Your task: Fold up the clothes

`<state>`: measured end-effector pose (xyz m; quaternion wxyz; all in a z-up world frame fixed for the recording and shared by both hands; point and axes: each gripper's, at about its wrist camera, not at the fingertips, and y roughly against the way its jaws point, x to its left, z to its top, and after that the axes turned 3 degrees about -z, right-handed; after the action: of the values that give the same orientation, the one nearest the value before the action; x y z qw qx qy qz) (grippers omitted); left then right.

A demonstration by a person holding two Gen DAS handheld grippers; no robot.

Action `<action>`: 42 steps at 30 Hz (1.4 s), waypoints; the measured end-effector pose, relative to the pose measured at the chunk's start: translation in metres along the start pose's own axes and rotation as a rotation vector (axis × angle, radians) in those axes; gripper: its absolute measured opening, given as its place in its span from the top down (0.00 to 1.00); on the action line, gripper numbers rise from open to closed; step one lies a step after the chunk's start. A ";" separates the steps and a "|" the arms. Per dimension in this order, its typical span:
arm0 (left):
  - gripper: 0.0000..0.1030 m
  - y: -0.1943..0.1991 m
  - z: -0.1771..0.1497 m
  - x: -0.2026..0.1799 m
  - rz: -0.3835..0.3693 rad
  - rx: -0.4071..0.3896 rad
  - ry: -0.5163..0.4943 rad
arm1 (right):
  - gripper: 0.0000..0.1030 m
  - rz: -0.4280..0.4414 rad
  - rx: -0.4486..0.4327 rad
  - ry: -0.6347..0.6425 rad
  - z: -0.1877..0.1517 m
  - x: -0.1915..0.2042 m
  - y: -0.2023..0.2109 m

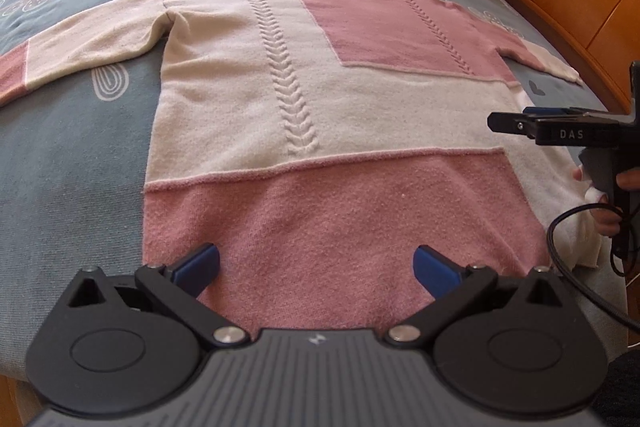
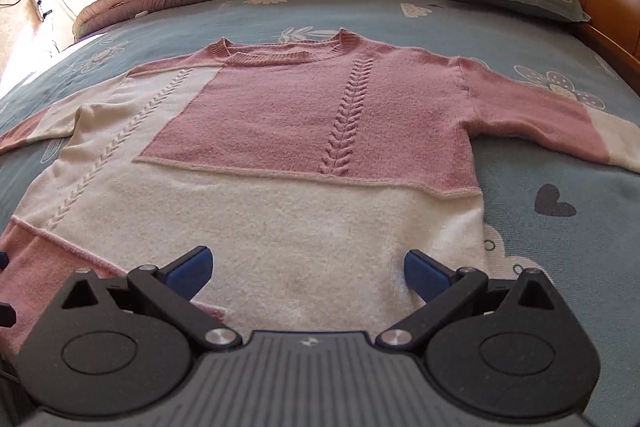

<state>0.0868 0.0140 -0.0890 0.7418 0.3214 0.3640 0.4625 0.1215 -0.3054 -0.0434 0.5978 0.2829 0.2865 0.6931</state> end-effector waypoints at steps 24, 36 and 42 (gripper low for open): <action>0.01 -0.001 0.013 0.006 -0.050 0.031 0.021 | 0.00 -0.035 0.029 -0.061 -0.039 -0.017 0.039; 0.01 -0.044 0.069 -0.018 -0.075 0.025 -0.116 | 0.00 -0.125 0.036 -0.034 -0.043 0.000 0.036; 0.01 -0.026 0.027 -0.018 -0.046 0.023 -0.167 | 0.00 -0.129 0.027 -0.038 -0.044 0.001 0.036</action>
<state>0.1157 -0.0154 -0.0912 0.7761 0.3591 0.3135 0.4128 0.0650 -0.3113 -0.0467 0.6429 0.2847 0.3022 0.6437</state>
